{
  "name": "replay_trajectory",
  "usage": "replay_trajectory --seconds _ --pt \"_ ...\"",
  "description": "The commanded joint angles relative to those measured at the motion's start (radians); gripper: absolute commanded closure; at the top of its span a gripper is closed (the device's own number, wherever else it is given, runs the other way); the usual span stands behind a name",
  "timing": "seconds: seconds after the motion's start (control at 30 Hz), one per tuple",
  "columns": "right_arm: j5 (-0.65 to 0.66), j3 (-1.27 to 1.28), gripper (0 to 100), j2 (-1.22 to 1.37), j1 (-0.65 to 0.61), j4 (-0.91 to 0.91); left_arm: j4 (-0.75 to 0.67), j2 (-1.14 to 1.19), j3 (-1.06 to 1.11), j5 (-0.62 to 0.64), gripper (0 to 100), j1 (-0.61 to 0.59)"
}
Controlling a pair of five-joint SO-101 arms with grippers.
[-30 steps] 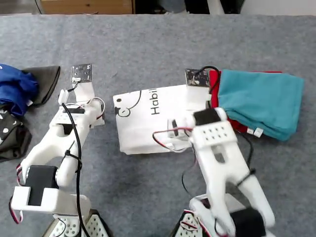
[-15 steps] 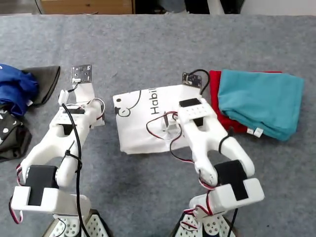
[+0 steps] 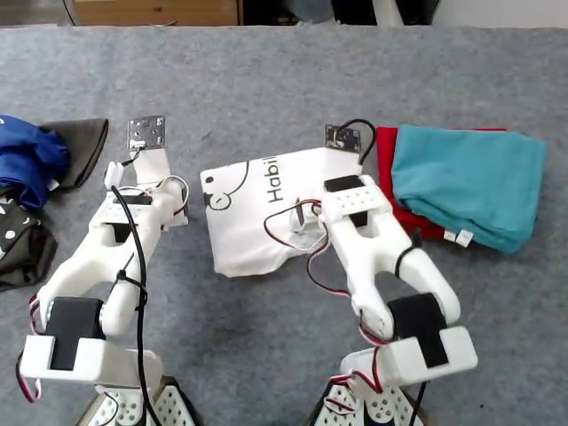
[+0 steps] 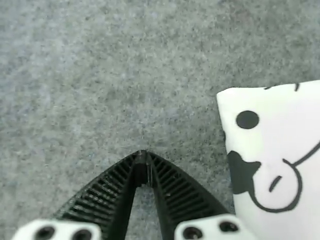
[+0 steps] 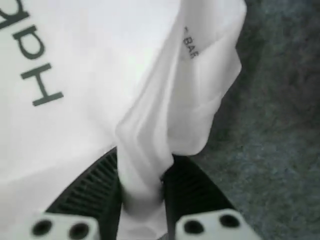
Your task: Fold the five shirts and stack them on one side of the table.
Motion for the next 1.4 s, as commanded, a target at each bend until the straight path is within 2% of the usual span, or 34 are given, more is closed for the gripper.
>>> replay_trajectory --seconds 0.0,0.17,0.37,0.53,0.77,1.1,1.37 --pt "0.060 -0.038 98.5 -0.122 0.003 0.034 -0.009 -0.041 -0.002 0.009 97 -0.012" --pt "0.135 -0.134 98.5 -0.193 0.026 0.140 -0.009 -0.041 -0.002 0.009 97 -0.012" --pt "0.227 -0.340 98.5 -0.193 0.147 0.272 -0.009 -0.041 -0.002 0.009 97 -0.012" --pt "0.310 -0.464 98.5 -0.191 0.229 0.295 -0.009 -0.041 -0.001 0.008 97 -0.013" --pt "0.422 -0.573 98.5 -0.191 0.413 0.330 -0.009 -0.041 -0.001 0.005 97 -0.013" --pt "0.575 -0.657 98.5 -0.154 0.760 0.348 -0.009 -0.041 0.001 0.002 97 -0.013" --pt "0.571 -0.750 98.5 -0.013 0.878 0.356 -0.009 -0.041 0.001 0.002 97 -0.013"
